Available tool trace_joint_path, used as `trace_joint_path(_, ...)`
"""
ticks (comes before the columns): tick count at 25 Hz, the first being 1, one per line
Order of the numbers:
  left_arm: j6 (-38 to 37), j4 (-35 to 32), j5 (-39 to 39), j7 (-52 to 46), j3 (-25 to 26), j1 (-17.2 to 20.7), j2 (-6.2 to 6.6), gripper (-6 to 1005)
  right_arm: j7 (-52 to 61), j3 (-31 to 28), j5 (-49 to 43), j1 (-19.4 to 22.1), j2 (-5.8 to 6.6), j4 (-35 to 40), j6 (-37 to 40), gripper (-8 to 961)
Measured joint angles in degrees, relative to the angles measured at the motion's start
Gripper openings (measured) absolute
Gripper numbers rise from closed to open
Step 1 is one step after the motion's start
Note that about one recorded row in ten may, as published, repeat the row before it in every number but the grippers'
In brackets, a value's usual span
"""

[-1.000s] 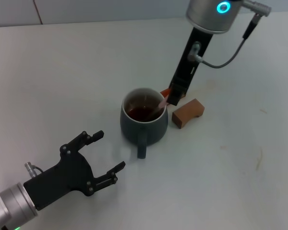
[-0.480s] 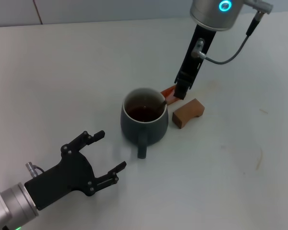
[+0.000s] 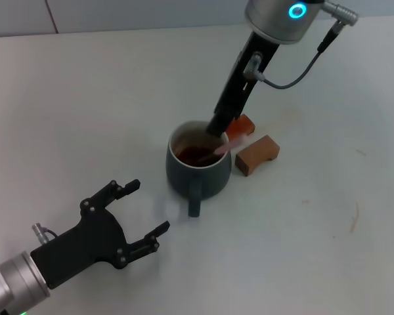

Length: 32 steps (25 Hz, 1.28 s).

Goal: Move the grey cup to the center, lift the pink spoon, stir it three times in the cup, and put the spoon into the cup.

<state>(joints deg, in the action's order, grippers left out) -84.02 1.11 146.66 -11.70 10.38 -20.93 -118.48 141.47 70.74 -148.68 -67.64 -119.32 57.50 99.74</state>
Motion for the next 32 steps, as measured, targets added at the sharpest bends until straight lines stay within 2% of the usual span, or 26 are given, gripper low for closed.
trace_joint_path(2, 0.0, -0.1, 0.0, 0.0, 0.1, 0.0, -0.01, 835, 0.0, 0.0, 0.9, 1.5, 0.0, 2.5, 0.1, 291)
trace_joint_path(3, 0.0, -0.1, -0.1, 0.0, 0.1, 0.1, 0.02, 835, -0.4, -0.3, 4.0, 5.4, -0.01, 8.2, 0.0, 333)
trace_joint_path(4, 0.0, -0.1, -0.1, 0.0, 0.1, 0.1, 0.02, 835, -0.4, -0.3, 4.0, 5.4, -0.01, 8.2, 0.0, 368)
trace_joint_path(5, 0.0, -0.1, -0.2, 0.0, 0.1, 0.1, 0.03, 835, -2.7, -0.2, 9.0, 11.0, -0.02, 15.0, -1.1, 402)
trace_joint_path(6, 0.0, -0.2, -0.4, 0.1, 0.2, 0.1, 0.06, 835, -2.7, -0.2, 9.0, 11.0, -0.02, 15.0, -1.1, 437)
trace_joint_path(8, 0.0, -0.2, -0.5, 0.1, 0.2, 0.2, 0.06, 835, -8.4, 0.7, 17.8, 21.3, -0.12, 24.5, -6.0, 506)
trace_joint_path(11, 0.0, -0.3, -0.6, 0.2, 0.4, 0.7, 0.08, 835, -22.5, 4.0, 34.7, 39.9, 0.05, 32.2, -17.0, 596)
trace_joint_path(14, 0.1, -0.4, -0.7, 0.2, 0.8, 1.1, 0.03, 835, -44.0, 7.0, 53.6, 55.1, 0.09, 30.7, -24.4, 679)
trace_joint_path(15, 0.1, -0.5, -0.8, 0.1, 1.1, 1.2, 0.07, 835, -56.3, 8.1, 63.2, 61.1, -0.06, 25.6, -25.1, 707)
trace_joint_path(16, 0.1, -0.5, -0.8, 0.1, 1.1, 1.2, 0.07, 835, -56.3, 8.1, 63.2, 61.1, -0.06, 25.6, -25.1, 735)
trace_joint_path(17, 0.1, -0.4, -0.8, 0.0, 1.2, 1.2, 0.09, 835, -61.9, 8.7, 67.5, 63.1, -0.11, 21.9, -25.0, 763)
trace_joint_path(19, 0.2, -0.5, -0.8, 0.0, 1.4, 1.2, 0.12, 835, -69.9, 9.6, 73.3, 64.3, -0.07, 13.2, -24.2, 797)
trace_joint_path(20, 0.3, -0.4, -0.8, 0.0, 1.5, 1.2, 0.1, 835, -76.6, 10.0, 77.1, 63.9, -0.02, 4.3, -22.5, 813)
trace_joint_path(21, 0.3, -0.4, -0.8, 0.0, 1.5, 1.2, 0.1, 835, -76.6, 10.0, 77.1, 63.9, -0.02, 4.3, -22.5, 830)
trace_joint_path(24, 0.4, -0.4, -0.8, 0.0, 1.7, 1.2, 0.02, 835, -86.7, 10.1, 80.5, 62.1, -0.1, -9.0, -20.0, 846)
trace_joint_path(25, 0.4, -0.4, -0.8, 0.1, 1.7, 1.2, -0.02, 835, -93.3, 10.1, 82.9, 60.4, -0.14, -17.5, -18.2, 846)
trace_joint_path(26, 0.4, -0.4, -0.8, 0.2, 1.8, 1.2, -0.04, 835, -93.3, 10.1, 82.9, 60.4, -0.14, -17.5, -18.2, 846)
trace_joint_path(30, 0.5, -0.2, -0.8, 0.4, 1.8, 1.2, -0.04, 835, -105.2, 9.5, 87.5, 56.0, -0.1, -34.2, -14.8, 844)
trace_joint_path(32, 0.5, -0.2, -0.8, 0.4, 1.8, 1.2, -0.04, 835, -106.5, 9.5, 88.4, 55.3, -0.1, -36.5, -14.7, 843)
